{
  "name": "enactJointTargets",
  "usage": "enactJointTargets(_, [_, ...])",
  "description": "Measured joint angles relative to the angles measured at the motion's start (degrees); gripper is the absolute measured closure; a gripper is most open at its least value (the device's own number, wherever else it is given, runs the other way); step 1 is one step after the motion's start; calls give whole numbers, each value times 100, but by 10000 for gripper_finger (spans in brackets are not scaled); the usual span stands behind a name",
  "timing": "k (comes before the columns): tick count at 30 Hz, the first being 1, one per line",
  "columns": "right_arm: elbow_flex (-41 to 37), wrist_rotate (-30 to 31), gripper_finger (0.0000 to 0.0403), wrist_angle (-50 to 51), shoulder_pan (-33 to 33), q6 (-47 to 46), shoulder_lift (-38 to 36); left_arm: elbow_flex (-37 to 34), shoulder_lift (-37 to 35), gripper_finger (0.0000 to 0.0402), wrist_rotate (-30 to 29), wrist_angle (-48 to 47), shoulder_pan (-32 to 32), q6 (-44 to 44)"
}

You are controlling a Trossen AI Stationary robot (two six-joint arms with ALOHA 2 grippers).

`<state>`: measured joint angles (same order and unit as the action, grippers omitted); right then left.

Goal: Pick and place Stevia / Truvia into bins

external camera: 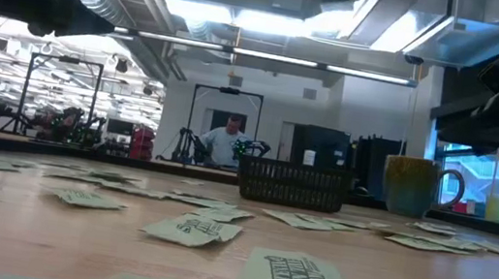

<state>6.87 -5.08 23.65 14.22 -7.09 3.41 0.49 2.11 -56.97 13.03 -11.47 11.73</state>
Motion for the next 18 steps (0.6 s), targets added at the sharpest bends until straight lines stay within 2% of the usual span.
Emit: enactJointTargets(18, [0,-2,346,1,-2,-9,0,0,0,363,0,0,-1,0])
